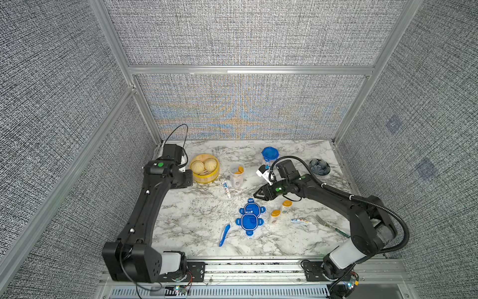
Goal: Pack away toiletry kits
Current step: Place the container at the center of the board.
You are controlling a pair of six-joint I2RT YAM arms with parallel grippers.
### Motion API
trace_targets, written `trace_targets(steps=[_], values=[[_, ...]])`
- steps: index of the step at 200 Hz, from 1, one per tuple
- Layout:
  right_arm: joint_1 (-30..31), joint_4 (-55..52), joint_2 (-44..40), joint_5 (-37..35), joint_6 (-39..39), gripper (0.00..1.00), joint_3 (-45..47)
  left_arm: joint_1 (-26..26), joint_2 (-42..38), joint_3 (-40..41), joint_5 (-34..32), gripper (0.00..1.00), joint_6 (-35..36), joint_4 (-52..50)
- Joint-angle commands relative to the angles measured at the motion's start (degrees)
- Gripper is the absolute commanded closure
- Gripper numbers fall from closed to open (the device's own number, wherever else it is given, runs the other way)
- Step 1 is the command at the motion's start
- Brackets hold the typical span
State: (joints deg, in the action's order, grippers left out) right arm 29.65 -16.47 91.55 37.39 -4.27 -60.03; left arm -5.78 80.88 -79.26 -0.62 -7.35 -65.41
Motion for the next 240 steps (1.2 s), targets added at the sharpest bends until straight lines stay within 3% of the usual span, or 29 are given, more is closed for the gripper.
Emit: trace_targets(steps=[1,59,87,145,183,215,240], values=[[-0.03,-0.1,-0.27,1.76,0.06,0.53,0.26,0.07,5.28,-2.41,-0.34,1.0,6.14,-9.91],[-0.18,2.49,-1.04,3.36,-1.69,0.53,1.56,-0.04,13.28,-1.86,3.24,0.99,7.14,-5.87],[-0.33,3.28,-1.24,3.88,-2.13,0.53,2.09,-0.45,15.2,-2.08,1.26,0.95,7.21,-5.63],[-1.04,4.12,-1.81,4.03,-2.67,0.52,2.68,-0.49,15.41,-1.68,0.02,0.75,6.44,-5.34],[-1.34,4.25,-2.08,4.1,-2.93,0.52,2.69,-0.55,11.25,-9.32,-2.6,0.52,5.01,-8.57],[-1.68,4.76,-2.16,3.85,-3.3,0.52,2.72,-2.86,7.83,-14.26,5.94,0.49,0.71,-8.13],[-2.52,6.16,-1.61,3.83,-5.52,0.52,4.57,-6.18,3.48,-7.1,14.5,0.48,-11.59,3.76]])
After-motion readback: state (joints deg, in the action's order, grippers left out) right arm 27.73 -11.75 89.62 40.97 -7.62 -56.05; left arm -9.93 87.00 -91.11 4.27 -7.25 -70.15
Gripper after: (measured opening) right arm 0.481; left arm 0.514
